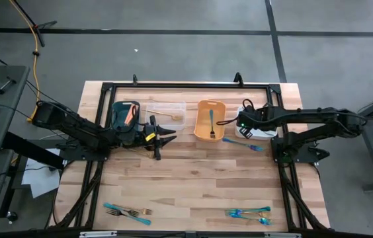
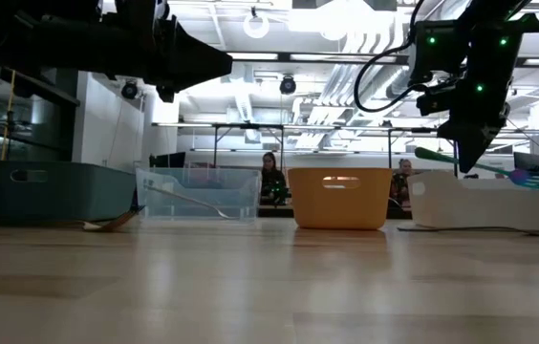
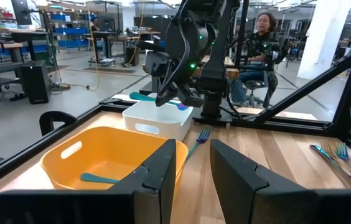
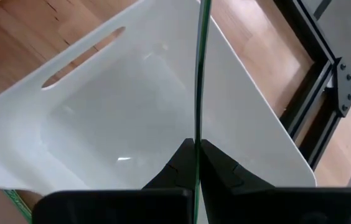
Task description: Sort silverware by color (type)
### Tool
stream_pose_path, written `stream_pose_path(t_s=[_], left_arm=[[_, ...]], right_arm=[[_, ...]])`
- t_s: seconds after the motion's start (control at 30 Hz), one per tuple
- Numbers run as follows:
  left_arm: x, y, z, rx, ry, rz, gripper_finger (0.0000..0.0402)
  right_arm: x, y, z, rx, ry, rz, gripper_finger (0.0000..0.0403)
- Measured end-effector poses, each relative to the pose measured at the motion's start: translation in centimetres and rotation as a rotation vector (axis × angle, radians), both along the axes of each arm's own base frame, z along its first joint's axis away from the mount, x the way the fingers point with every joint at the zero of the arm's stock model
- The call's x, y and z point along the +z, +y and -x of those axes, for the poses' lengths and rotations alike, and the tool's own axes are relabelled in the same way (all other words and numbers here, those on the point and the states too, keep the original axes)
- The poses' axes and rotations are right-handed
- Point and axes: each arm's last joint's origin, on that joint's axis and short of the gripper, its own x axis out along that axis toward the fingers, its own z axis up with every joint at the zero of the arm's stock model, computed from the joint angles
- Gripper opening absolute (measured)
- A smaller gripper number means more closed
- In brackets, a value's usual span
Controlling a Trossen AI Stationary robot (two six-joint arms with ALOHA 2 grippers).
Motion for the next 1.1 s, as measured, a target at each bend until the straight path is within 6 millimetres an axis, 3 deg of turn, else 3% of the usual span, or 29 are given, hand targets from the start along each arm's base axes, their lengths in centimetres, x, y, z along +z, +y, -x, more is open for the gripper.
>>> stream_pose_path(t_s=[1.1], left_arm=[[0.00,-0.03,0.00,-0.003,-0.001,0.003,0.0092]], right_arm=[[-0.07,-0.94,0.19,-0.073,-0.040,-0.061,0.0000]])
